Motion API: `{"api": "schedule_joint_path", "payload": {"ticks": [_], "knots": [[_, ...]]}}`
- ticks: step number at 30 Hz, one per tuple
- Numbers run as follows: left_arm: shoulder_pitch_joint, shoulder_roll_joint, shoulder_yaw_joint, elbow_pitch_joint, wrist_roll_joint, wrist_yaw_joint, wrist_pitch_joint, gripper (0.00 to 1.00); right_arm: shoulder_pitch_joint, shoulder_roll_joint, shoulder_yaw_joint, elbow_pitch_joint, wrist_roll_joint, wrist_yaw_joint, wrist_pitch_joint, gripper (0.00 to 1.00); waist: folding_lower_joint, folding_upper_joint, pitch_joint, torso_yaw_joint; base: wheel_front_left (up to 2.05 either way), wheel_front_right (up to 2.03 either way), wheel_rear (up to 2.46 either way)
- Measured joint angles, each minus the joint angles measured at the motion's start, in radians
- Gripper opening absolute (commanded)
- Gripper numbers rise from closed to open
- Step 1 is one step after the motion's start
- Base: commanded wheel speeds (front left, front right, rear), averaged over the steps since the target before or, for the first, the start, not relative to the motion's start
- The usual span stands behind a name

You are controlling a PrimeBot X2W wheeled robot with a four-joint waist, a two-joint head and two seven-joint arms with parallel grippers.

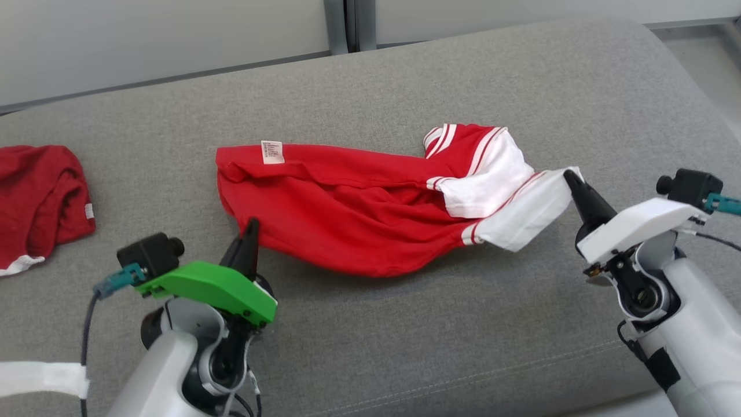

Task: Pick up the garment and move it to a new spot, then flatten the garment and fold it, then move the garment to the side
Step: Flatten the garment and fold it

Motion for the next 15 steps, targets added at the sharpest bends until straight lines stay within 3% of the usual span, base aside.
{"api": "schedule_joint_path", "payload": {"ticks": [8,15], "knots": [[-0.152,0.082,0.035,-0.061,-0.019,0.035,0.136,0.0,-0.107,-0.019,-0.061,-0.037,0.046,0.0,0.142,0.0,0.0,0.0,-0.054,-0.004,0.0,0.0,0.0],[-0.272,0.117,0.07,-0.088,-0.051,0.078,0.237,0.0,-0.235,0.017,-0.143,0.016,0.012,0.0,0.277,0.0,0.0,0.0,-0.106,-0.006,0.0,0.0,0.0]]}}
